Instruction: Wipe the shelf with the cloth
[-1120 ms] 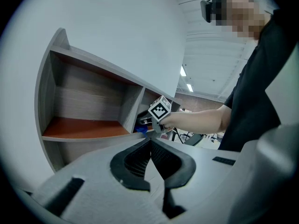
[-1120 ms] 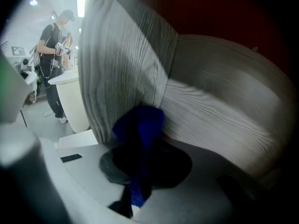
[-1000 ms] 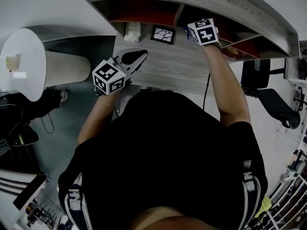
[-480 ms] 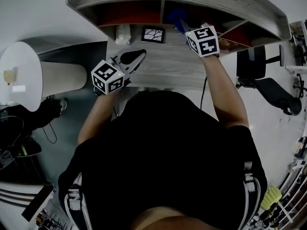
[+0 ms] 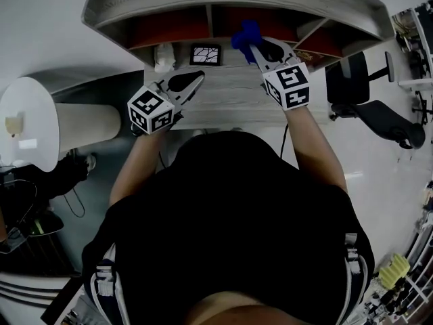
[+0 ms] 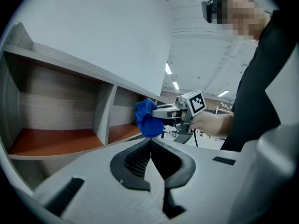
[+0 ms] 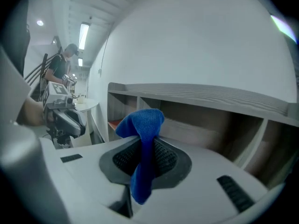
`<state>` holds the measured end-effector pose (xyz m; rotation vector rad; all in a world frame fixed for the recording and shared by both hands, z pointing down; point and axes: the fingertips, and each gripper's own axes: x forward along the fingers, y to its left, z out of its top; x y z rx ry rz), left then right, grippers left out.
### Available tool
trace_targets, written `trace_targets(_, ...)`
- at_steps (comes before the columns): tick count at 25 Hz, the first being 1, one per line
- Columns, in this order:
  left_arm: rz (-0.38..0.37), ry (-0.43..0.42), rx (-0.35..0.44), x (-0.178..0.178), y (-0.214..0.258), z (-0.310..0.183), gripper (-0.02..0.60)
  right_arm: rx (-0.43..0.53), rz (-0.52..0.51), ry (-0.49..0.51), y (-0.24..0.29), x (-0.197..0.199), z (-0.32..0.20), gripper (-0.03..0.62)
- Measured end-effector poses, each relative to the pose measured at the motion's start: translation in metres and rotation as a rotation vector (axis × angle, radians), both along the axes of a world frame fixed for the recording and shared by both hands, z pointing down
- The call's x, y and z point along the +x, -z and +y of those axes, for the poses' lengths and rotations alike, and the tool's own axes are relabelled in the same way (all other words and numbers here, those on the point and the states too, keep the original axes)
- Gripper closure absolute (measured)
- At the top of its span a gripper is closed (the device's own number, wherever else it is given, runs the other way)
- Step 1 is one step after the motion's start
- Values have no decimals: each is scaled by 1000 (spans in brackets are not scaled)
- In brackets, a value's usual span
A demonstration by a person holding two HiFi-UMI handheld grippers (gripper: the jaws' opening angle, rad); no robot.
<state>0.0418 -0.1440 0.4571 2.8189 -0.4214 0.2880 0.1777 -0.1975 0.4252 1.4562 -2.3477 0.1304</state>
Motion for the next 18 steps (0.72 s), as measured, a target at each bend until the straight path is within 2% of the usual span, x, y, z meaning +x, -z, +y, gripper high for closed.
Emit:
trace_targets(7, 1, -12, 19, 2, 9, -3, 565, 82, 3, -49, 29, 22, 33, 545)
trace_targets(18, 16, -44, 50, 5, 24, 1, 565, 105, -25, -128, 43, 54, 70, 545)
